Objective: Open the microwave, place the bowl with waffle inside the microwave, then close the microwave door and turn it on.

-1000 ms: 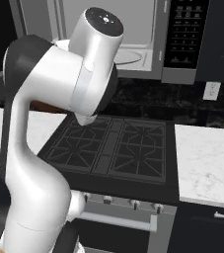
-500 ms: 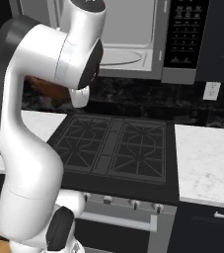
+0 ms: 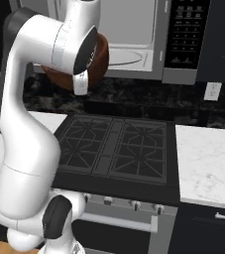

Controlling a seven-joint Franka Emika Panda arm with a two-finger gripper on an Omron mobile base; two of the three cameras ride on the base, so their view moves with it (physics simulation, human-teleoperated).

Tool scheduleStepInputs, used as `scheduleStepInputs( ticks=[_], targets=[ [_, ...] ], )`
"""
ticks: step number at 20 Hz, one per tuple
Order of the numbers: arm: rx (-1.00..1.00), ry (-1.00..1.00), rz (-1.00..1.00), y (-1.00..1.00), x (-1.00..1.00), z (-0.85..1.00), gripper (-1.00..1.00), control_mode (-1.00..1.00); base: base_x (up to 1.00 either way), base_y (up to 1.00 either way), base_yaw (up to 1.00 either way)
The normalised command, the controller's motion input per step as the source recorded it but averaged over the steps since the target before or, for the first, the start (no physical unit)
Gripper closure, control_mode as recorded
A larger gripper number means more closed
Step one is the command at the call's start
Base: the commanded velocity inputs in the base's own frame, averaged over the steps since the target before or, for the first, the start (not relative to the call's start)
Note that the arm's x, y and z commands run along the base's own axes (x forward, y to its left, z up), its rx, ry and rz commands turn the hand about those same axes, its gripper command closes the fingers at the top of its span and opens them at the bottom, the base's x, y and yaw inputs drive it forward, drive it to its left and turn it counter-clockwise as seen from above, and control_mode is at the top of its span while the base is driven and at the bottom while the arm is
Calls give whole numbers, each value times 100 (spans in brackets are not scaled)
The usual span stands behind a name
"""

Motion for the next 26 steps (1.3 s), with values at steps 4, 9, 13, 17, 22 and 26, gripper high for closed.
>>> scheduleStepInputs(
  ticks=[4,9,13,17,22,26],
  targets=[
    [3,5,-11,6,57,0,100,-100,0,0,0],
    [9,4,-11,1,64,0,100,-100,0,0,0],
    [12,0,-10,3,59,0,100,-100,0,0,0],
    [9,0,-9,12,50,0,100,-100,0,0,0],
    [6,0,-6,19,45,0,100,-100,0,0,0],
    [5,-4,-3,22,47,0,100,-100,0,0,0]
  ],
)
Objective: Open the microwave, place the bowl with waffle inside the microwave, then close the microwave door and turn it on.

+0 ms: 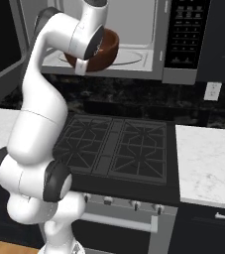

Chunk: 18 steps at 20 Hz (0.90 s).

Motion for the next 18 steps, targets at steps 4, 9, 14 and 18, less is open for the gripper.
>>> scheduleStepInputs(
  ticks=[4,9,14,18],
  targets=[
    [2,-2,-1,16,53,0,100,-100,0,0,0],
    [0,-2,0,7,57,-3,100,-100,0,0,0],
    [0,-3,0,0,44,0,100,-100,0,0,0],
    [0,-1,0,0,44,0,100,-100,0,0,0]
  ],
)
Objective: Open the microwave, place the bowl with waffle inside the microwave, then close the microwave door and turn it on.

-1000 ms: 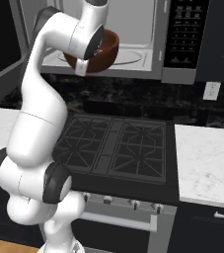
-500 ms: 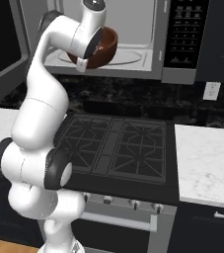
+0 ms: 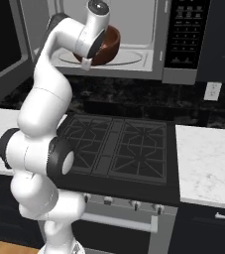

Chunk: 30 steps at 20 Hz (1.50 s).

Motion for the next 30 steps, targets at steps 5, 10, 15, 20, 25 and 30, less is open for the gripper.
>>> scheduleStepInputs(
  ticks=[5,10,15,20,25,30],
  targets=[
    [0,0,0,0,53,0,100,-100,0,0,0],
    [0,0,0,0,52,-1,100,-100,0,0,0],
    [-1,0,0,0,60,-25,100,-100,0,0,0],
    [-5,-6,0,3,20,-18,-100,-100,0,0,0],
    [-10,-26,0,1,-10,-35,-100,-100,0,0,0],
    [-9,-40,0,5,-41,-15,-100,-100,0,0,0]
  ],
)
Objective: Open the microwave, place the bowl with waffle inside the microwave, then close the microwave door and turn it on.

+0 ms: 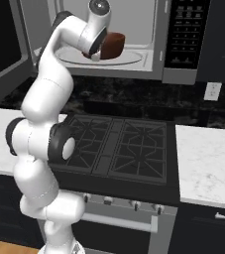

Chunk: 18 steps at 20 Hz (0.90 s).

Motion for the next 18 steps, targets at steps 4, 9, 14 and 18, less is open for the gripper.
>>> scheduleStepInputs(
  ticks=[4,9,14,18],
  targets=[
    [-6,-24,-1,0,-94,-1,-100,-100,0,0,0],
    [-1,-2,-4,-1,-100,14,-100,-100,0,0,0],
    [-1,6,-6,-11,-100,70,-100,-100,0,0,0],
    [-4,12,-11,-15,-100,66,-100,-100,0,0,0]
  ],
)
